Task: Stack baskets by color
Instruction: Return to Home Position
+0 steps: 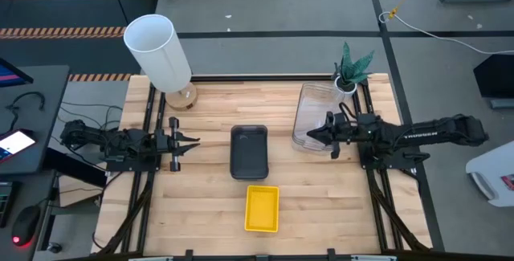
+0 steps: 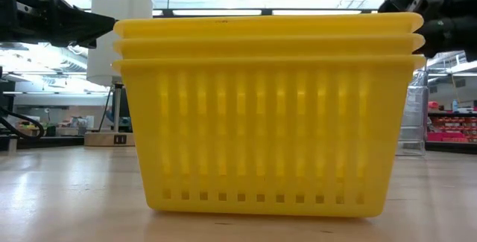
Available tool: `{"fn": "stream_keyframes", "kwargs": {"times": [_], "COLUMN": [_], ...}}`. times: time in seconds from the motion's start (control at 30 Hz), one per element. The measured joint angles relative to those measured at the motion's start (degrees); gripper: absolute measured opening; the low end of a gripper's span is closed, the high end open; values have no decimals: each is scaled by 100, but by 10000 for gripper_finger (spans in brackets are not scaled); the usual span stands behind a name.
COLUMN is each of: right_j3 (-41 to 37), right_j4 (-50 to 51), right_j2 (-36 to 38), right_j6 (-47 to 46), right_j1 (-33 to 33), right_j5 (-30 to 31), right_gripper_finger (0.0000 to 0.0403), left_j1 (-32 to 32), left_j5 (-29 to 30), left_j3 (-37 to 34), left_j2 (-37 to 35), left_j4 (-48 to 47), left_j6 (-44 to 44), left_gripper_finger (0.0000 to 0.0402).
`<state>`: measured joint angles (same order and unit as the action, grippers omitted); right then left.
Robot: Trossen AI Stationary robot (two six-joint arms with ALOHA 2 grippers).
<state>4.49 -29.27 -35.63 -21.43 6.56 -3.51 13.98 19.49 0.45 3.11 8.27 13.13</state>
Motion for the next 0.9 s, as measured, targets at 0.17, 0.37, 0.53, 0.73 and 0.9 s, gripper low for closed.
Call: {"fn": "stream_keyframes", "kwargs": {"times": [0.17,0.37,0.53,0.73,0.9], "right_j3": [-413,-412,-413,-413,-413], "right_j4": [-433,-501,-579,-580,-580], "right_j2": [215,273,274,274,392], "right_j6": [-111,-68,65,205,391], "right_j1": [292,575,901,1564,2115], "right_j5": [-274,-513,-866,-1637,-2178], "right_gripper_finger": [5,5,5,5,5], "left_j1": [0,2,1,0,0], "left_j5": [-1,0,-2,-2,-2], "left_j3": [0,0,0,0,0], "left_j2": [-1,0,0,-1,0], "left_j4": [-2,0,0,0,0], "left_j6": [2,0,2,2,0], "left_gripper_finger": [57,56,51,58,57]}}
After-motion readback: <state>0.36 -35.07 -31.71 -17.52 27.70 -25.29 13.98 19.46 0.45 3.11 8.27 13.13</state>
